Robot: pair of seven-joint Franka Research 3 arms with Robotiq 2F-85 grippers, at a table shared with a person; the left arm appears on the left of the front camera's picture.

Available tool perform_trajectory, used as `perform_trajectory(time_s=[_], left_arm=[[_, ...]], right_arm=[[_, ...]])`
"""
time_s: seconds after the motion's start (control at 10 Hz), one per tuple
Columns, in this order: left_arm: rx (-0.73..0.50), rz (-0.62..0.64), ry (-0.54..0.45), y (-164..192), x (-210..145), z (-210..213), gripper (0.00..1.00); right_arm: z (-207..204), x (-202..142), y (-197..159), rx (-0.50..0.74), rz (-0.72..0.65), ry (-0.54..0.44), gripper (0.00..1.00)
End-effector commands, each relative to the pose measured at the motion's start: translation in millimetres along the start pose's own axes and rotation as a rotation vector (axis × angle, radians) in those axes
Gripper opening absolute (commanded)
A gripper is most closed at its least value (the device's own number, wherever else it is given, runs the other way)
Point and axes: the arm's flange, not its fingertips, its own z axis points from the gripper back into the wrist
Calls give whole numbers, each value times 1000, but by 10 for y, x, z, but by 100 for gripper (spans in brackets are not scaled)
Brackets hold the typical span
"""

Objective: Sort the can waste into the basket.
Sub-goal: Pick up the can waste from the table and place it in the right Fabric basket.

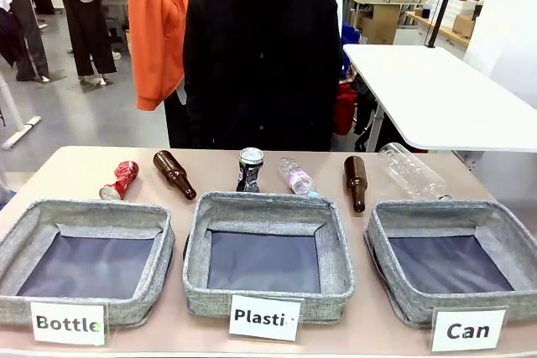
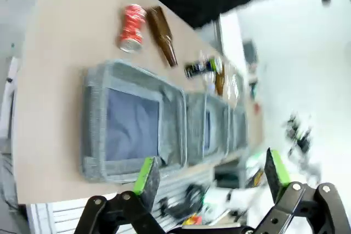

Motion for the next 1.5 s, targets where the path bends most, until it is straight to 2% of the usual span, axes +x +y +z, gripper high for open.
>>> perform_trajectory(time_s=[0.0, 0.1, 0.2, 0.3, 0.8, 1.1, 1.3, 1.4], left_arm=[[-161, 128, -139, 513, -458, -485, 100], [-186, 157, -214, 613, -614, -415, 100], [-152, 153, -259, 574, -559, -477, 100], [-102, 180, -173, 599, 4, 246, 100], [-102, 180, -173, 599, 4, 246, 100], [-102, 180, -173, 599, 4, 246, 100], [-102, 180, -173, 599, 4, 246, 100], [-102, 180, -173, 599, 4, 246, 100]], right_arm=[[-205, -561, -408, 82, -37, -144, 100], [-100, -618, -552, 54, -106, -185, 100], [-63, -696, -688, 22, -161, -240, 100], [272, 21, -433, 41, -104, -120, 100], [233, 19, -419, 25, -124, -111, 100], [-714, 326, 468, -291, 123, 71, 100], [-1524, 354, 1032, -537, 285, 130, 100], [-1886, 252, 1219, -536, 399, 221, 100]])
